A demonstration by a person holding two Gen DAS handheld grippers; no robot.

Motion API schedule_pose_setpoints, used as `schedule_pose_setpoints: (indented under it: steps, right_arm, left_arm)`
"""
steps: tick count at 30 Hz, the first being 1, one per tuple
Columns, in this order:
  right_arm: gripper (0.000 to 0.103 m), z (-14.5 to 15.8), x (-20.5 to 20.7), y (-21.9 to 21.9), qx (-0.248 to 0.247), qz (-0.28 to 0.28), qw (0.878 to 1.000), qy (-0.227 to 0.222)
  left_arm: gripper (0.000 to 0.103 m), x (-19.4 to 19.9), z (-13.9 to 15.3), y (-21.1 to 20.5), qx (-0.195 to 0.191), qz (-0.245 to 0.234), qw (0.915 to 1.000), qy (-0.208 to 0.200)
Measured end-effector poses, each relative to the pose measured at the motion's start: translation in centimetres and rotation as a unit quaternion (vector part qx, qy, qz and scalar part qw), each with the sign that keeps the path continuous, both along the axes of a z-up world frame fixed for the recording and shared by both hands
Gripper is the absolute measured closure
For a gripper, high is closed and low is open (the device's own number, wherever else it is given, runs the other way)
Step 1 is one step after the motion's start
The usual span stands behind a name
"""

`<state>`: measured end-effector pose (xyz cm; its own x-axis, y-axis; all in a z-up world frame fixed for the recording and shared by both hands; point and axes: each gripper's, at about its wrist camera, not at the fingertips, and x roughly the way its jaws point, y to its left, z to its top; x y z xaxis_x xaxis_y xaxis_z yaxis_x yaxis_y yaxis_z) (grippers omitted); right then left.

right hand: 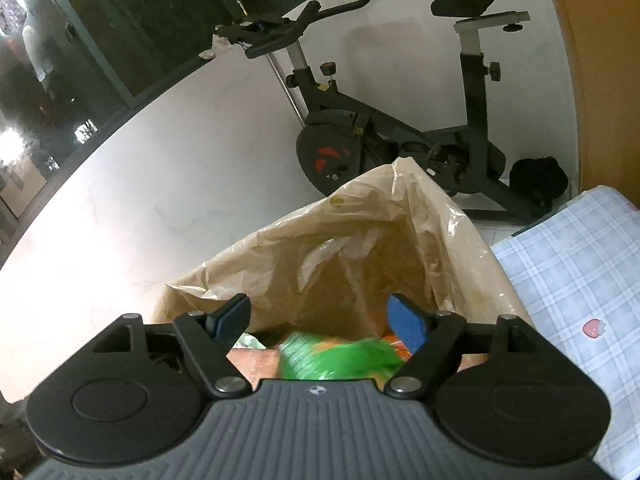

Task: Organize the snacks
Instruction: 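Open both grippers over the box to drop the snacks inside, then move both open tools back to the snacks, right tool to the yellow chip bag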

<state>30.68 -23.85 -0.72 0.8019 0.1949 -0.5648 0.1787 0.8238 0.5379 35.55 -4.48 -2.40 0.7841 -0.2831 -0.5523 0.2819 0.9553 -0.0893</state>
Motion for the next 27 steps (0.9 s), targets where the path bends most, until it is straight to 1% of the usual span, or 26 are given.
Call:
schedule_pose_setpoints:
  steps: [5, 10, 15, 21, 24, 27]
  right_arm:
    - [0.025, 0.8, -1.2, 0.3, -0.012, 0.017, 0.999, -0.024]
    - [0.025, 1.9, -4.1, 1.3, -0.063, 0.057, 0.994, -0.064]
    - [0.024, 2.5, -7.7, 1.9, -0.095, 0.08, 0.987, -0.103]
    - [0.024, 1.8, -11.3, 1.8, -0.116, 0.081, 0.982, -0.128]
    - [0.024, 0.9, -12.8, 2.1, -0.118, 0.082, 0.981, -0.131]
    - [0.024, -0.4, -14.1, 2.6, -0.125, 0.086, 0.98, -0.131]
  left_arm:
    - [0.015, -2.5, 1.0, 1.1, -0.007, 0.004, 0.9999, -0.01]
    - [0.015, -5.9, 2.4, 2.7, -0.009, -0.009, 0.9996, -0.027]
    - [0.015, -9.4, 3.1, 4.6, -0.008, -0.013, 0.9989, -0.044]
    - [0.015, -12.4, 1.9, 6.6, -0.012, -0.002, 0.9991, -0.041]
    - [0.015, -13.6, 0.5, 7.4, -0.008, 0.013, 0.9992, -0.037]
    - [0.015, -14.8, -1.1, 8.3, -0.014, 0.028, 0.9992, -0.025]
